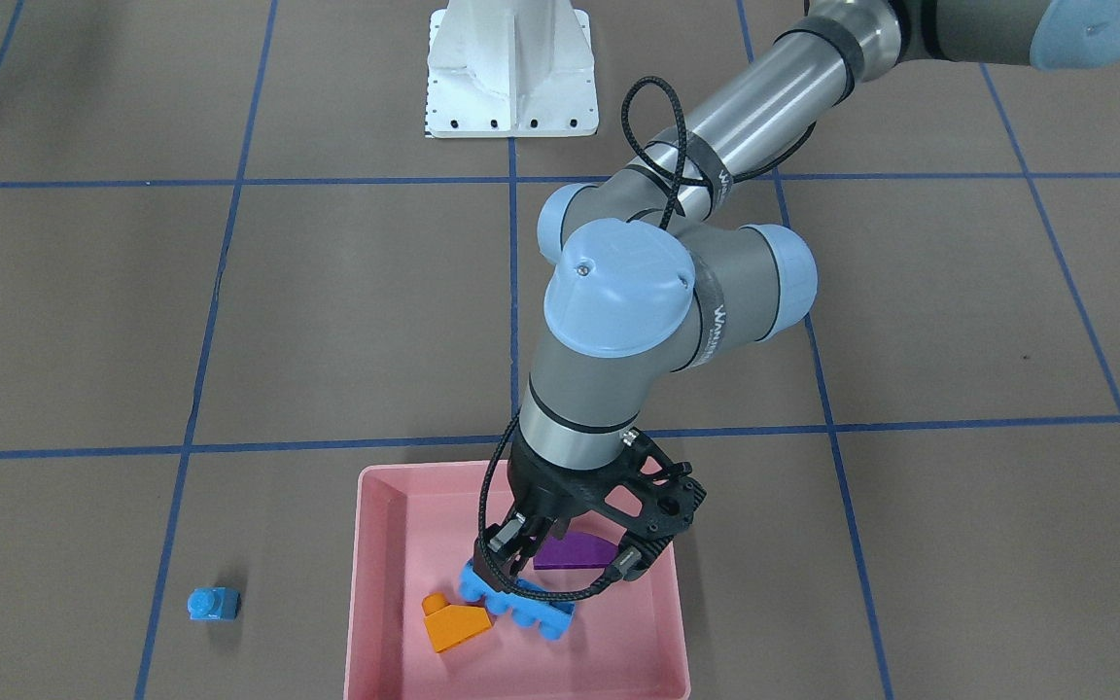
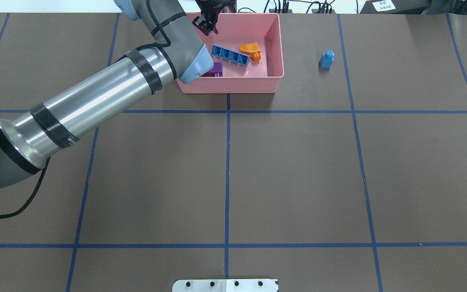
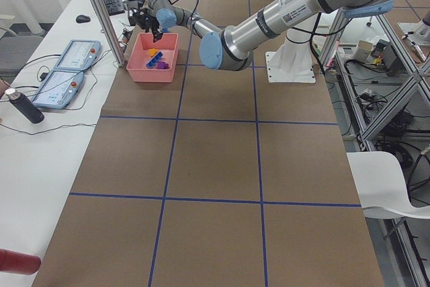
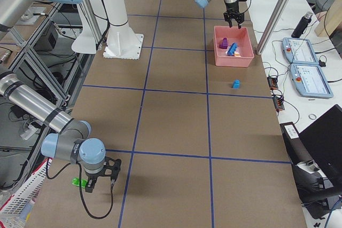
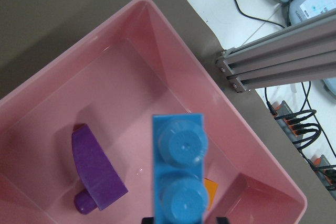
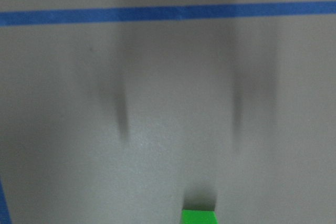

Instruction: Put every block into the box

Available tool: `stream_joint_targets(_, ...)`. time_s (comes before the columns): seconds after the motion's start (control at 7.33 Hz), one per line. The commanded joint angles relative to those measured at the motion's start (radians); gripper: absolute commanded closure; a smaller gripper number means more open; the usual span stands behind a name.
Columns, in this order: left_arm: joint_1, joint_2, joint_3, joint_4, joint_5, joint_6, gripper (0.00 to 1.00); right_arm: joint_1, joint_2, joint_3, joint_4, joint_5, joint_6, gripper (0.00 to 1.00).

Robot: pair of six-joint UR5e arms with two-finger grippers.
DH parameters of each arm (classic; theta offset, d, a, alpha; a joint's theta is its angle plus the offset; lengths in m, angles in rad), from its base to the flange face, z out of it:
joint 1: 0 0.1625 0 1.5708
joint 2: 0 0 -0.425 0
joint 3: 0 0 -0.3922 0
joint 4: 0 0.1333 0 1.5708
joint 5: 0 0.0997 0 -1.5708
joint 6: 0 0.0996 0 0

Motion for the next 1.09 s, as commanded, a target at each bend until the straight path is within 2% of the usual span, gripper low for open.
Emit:
stream_joint_targets(0.0,-0.008,-0.004,-0.065,0.096,-0.046,0.022,0.00,0.007,-0.002,-0.117,0.114,0.018,0.005,0.00)
stream_joint_targets(0.14,-0.016,0.005,-0.170,0.212,-0.074,0.094,0.00,0.007,-0.002,-0.145,0.116,0.042,0.006,0.00)
stream_joint_targets(0.27,-0.017,0.084,-0.342,0.359,-0.077,0.222,0.00,0.009,0.000,-0.165,0.116,0.050,0.005,0.00)
stream_joint_targets(0.41,-0.017,0.229,-0.594,0.509,-0.078,0.424,0.00,0.010,0.000,-0.179,0.116,0.079,0.006,0.00)
stream_joint_targets(0.55,-0.013,0.386,-0.800,0.581,-0.078,0.575,0.00,0.010,0.000,-0.200,0.119,0.090,0.003,0.01)
stream_joint_targets(0.82,-0.037,0.515,-0.895,0.583,-0.080,0.681,0.00,0.010,0.009,-0.208,0.120,0.104,0.003,0.03)
stream_joint_targets(0.95,-0.054,0.668,-1.013,0.583,-0.080,0.855,0.00,0.010,0.009,-0.210,0.120,0.113,0.005,0.16)
